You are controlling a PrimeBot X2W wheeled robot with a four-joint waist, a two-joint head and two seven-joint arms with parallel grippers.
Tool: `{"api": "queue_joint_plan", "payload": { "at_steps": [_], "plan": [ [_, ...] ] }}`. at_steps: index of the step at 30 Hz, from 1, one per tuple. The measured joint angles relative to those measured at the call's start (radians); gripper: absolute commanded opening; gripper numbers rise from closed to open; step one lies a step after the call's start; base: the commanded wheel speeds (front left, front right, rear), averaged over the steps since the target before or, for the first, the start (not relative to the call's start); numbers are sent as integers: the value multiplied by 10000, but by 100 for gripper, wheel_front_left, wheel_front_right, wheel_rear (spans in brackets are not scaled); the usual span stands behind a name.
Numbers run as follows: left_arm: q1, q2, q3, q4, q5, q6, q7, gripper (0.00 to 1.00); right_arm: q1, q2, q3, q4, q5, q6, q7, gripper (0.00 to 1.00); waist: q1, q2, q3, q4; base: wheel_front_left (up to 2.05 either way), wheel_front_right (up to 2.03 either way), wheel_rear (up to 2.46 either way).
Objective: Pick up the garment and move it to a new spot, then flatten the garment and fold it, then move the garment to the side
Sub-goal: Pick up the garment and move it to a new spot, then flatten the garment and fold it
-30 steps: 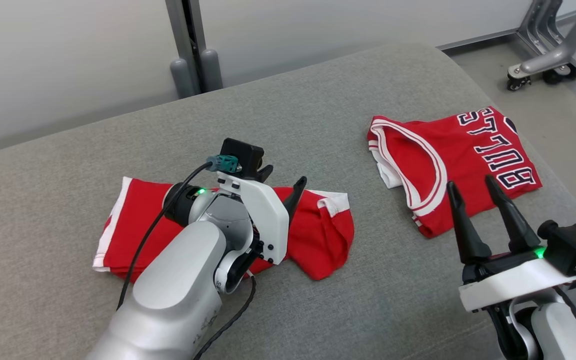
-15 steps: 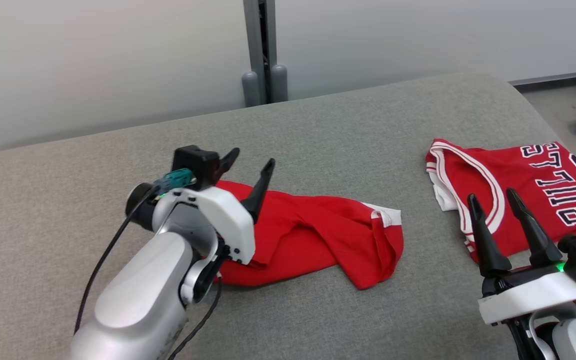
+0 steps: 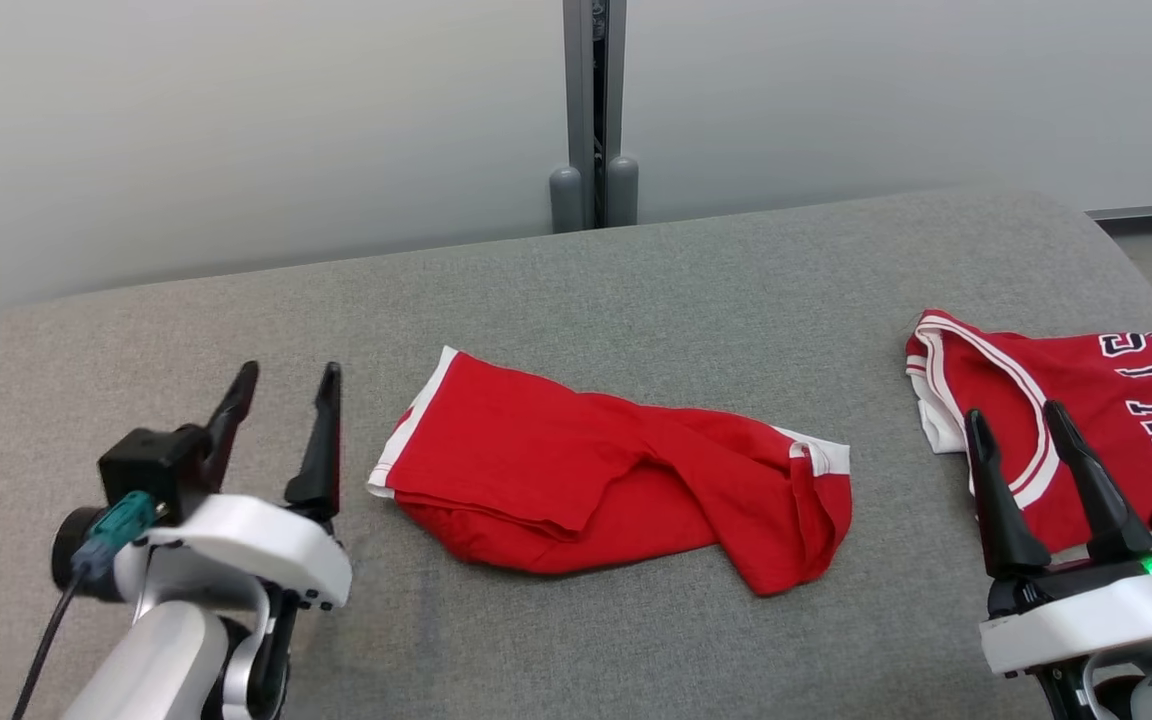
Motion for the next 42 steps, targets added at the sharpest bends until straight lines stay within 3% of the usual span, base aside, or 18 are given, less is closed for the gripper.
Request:
{"api": "queue_joint_plan", "payload": {
  "at_steps": [4, 11, 18, 34, 38, 42],
  "plan": [
    [946, 274, 518, -669, -61, 573, -617, 100, 128, 163, -138, -146, -63, 2, 4, 100, 0, 0, -84, 47, 0, 0, 0],
    [2389, 188, 813, -1528, 54, 1177, -1302, 100, 543, 290, -407, -307, -173, 0, 125, 100, 0, 0, -199, 205, 0, 0, 0],
    [3167, 4, 742, -1751, 171, 1166, -1471, 100, 780, 403, -291, -451, -326, 0, 261, 100, 0, 0, -248, 251, 0, 0, 0],
    [3260, -130, 794, -1618, 270, 1164, -1557, 100, 835, 309, -224, -545, -376, 0, 431, 100, 0, 0, -262, 495, 0, 0, 0],
    [3173, -176, 667, -1628, 291, 1149, -1522, 100, 617, 219, 378, -495, -334, 0, 564, 100, 0, 0, -216, 719, 0, 0, 0],
    [2984, -228, 541, -1626, 324, 1064, -1404, 100, -412, -104, 1693, -163, -211, 0, 1122, 100, 0, 0, -98, 1156, 0, 0, 0]
  ]
}}
